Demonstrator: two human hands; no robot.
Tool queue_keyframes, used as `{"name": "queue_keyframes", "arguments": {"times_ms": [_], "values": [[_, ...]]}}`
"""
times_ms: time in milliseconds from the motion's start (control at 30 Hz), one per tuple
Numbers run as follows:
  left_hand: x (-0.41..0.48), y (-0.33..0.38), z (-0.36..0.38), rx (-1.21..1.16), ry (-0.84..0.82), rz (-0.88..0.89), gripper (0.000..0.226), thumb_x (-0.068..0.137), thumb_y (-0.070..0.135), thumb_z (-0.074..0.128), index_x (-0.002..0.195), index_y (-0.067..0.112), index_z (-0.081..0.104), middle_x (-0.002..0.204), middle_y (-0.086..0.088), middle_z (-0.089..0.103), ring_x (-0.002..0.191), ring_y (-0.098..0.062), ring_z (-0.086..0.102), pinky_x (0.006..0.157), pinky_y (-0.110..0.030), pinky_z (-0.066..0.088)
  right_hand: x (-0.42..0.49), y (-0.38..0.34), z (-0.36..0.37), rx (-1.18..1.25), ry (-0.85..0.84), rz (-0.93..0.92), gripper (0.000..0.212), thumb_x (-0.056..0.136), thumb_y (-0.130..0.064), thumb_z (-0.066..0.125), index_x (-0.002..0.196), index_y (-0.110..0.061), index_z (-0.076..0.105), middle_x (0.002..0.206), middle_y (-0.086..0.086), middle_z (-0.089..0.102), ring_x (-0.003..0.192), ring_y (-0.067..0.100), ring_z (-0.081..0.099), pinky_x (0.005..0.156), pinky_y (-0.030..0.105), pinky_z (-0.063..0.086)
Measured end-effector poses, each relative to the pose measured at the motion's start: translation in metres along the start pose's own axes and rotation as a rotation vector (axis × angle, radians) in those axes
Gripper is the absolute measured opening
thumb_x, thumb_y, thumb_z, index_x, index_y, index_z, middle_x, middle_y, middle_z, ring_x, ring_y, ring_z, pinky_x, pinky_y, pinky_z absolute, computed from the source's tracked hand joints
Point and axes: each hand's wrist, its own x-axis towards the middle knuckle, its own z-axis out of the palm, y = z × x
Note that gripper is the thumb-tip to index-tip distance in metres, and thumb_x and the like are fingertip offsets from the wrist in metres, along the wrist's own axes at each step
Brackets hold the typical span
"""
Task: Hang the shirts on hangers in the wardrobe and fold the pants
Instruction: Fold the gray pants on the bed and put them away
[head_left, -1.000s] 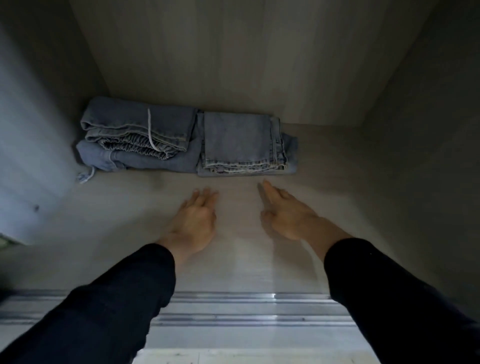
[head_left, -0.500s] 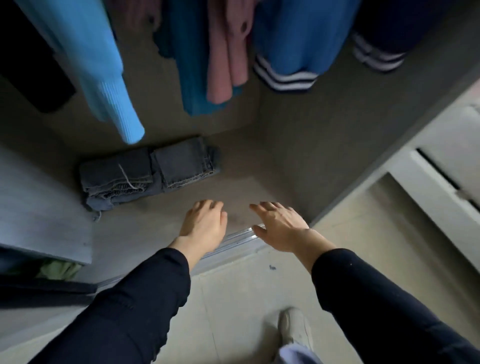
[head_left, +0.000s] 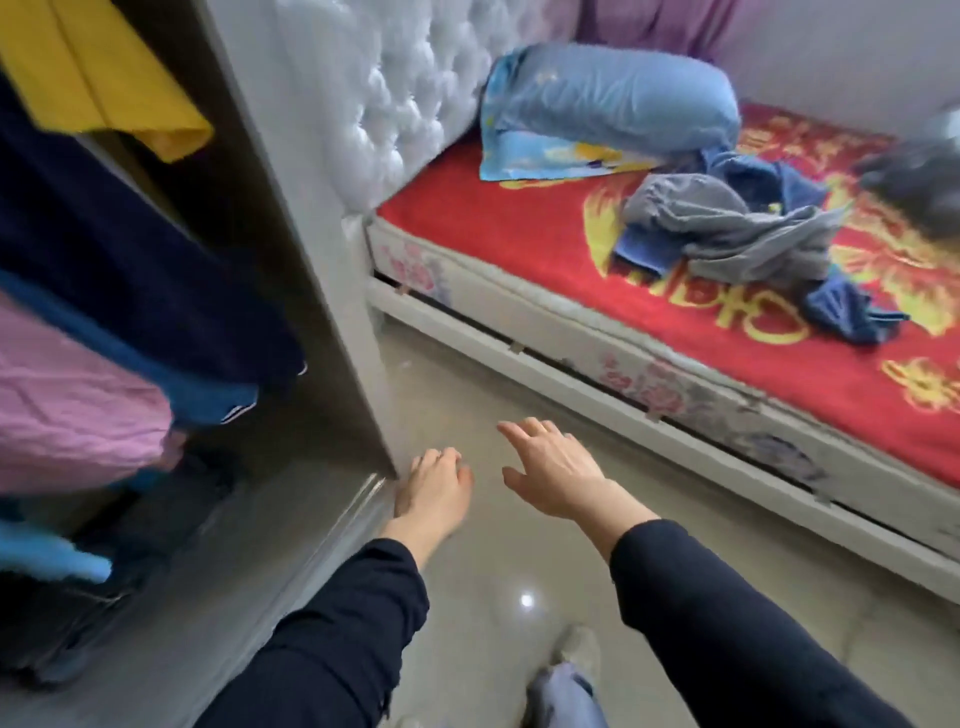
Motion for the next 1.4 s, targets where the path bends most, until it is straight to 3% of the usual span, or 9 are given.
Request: {"name": "queue_keyframes", "arguments": {"times_ms": [367,700,967,1167,1267,1400], "values": [[0.111,0.322,0.026,0.119,-0.077,0.3,0.037,0.101,0.029,0.03,0.128,0.015,0.05,0.132,-0.006,0.05,0.122,-0.024,0.043,0.099,-0.039,0.038,-0.035,0.297,-0.128,0.098,0.081,0.368,0.061,0.094,-0.036,0.047,0.148,-0.019,0.025,0.141,0.006,0.041,0.13,0.027,0.037,0.101,0.04,0.039],[0.24,0.499,0.04,0.145,-0.062,0.433,0.038,0.1,0.032,0.032,0.129,0.016,0.049,0.134,-0.005,0.049,0.123,-0.025,0.041,0.098,-0.041,0.037,0.019,0.478,-0.199,0.146,0.119,0.54,0.062,0.093,-0.038,0.048,0.148,-0.02,0.025,0.141,0.007,0.04,0.128,0.027,0.038,0.1,0.04,0.04],[0.424,0.59,0.064,0.172,-0.146,0.379,0.035,0.1,0.028,0.033,0.127,0.015,0.05,0.13,-0.009,0.049,0.122,-0.027,0.041,0.099,-0.04,0.039,0.153,0.621,-0.234,0.198,0.086,0.595,0.061,0.094,-0.04,0.045,0.148,-0.02,0.025,0.138,0.005,0.042,0.128,0.025,0.038,0.1,0.041,0.04],[0.55,0.606,0.097,0.129,-0.208,0.248,0.034,0.101,0.029,0.032,0.127,0.015,0.049,0.132,-0.007,0.047,0.121,-0.026,0.04,0.098,-0.04,0.039,0.256,0.701,-0.223,0.223,0.015,0.587,0.062,0.094,-0.039,0.044,0.149,-0.02,0.024,0.14,0.004,0.041,0.129,0.024,0.037,0.102,0.039,0.039],[0.61,0.596,0.11,0.076,-0.162,0.193,0.039,0.101,0.028,0.035,0.136,0.015,0.043,0.144,-0.008,0.037,0.129,-0.028,0.033,0.101,-0.04,0.035,0.304,0.729,-0.214,0.22,0.043,0.537,0.055,0.095,-0.037,0.043,0.145,-0.019,0.031,0.138,0.002,0.043,0.127,0.022,0.038,0.102,0.037,0.038],[0.696,0.572,0.12,-0.027,0.015,0.044,0.05,0.102,0.03,0.035,0.147,0.012,0.027,0.157,-0.015,0.013,0.143,-0.034,0.012,0.111,-0.045,0.022,0.382,0.76,-0.204,0.204,0.209,0.45,0.037,0.093,-0.03,0.05,0.127,-0.014,0.052,0.122,0.002,0.054,0.116,0.024,0.046,0.095,0.036,0.04]]}}
